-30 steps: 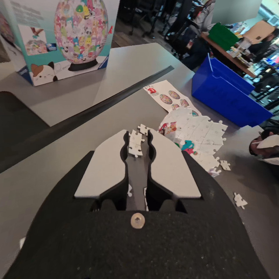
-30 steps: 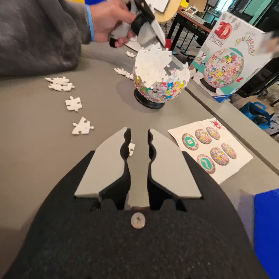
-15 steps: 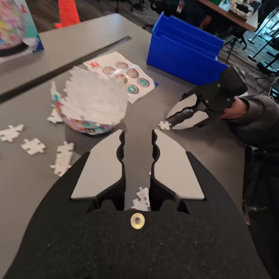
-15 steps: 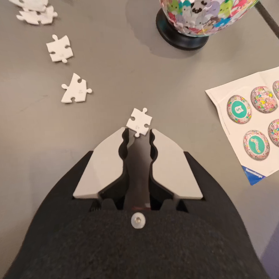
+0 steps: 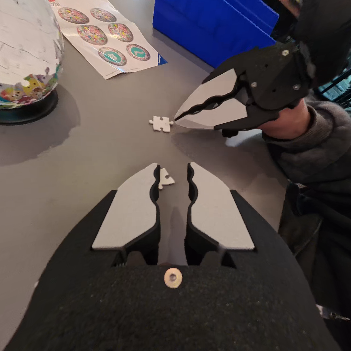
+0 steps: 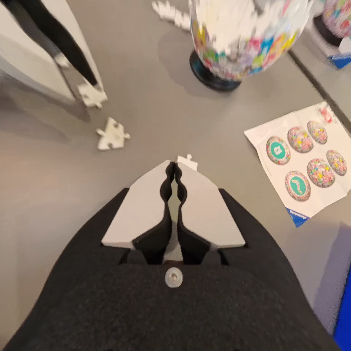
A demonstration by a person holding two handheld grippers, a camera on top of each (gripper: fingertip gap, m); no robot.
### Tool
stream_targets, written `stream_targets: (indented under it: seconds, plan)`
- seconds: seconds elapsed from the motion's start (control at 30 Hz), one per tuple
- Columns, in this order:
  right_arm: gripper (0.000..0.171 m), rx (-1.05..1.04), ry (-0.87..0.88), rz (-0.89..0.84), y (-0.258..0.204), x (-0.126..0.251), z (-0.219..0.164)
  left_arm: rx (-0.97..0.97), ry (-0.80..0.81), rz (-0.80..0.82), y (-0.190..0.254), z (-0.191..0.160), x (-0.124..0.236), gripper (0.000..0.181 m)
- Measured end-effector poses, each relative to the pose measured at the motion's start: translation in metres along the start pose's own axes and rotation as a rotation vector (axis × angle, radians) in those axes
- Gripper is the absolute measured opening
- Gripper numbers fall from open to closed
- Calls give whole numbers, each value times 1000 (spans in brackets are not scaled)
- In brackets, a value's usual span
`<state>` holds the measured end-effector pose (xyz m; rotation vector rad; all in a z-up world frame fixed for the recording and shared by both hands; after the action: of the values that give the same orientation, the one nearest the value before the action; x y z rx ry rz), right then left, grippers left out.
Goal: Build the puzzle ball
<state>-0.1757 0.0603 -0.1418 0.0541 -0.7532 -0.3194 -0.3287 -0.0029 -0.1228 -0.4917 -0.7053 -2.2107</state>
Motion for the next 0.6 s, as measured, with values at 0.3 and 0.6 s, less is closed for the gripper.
stream_targets:
  seconds: [0.3, 0.6]
  plan:
    - [32, -91, -97, 5, 7, -4, -23, -34, 4, 58, 5, -1, 6, 26]
    - [12, -75, -128, -60, 14, -12, -28, -135, -29, 117, 12, -6, 2, 25]
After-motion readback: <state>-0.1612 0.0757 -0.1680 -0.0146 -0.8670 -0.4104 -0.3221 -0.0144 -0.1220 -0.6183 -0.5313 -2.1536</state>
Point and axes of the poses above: each gripper's, where its closed fingertips meet, x back along the fingers, z out of its top, y = z × x across the jaws, the point moved 7 cm from there along x, back along the fingers, and after that the axes turned 5 degrees about z, right-handed, at the moved point
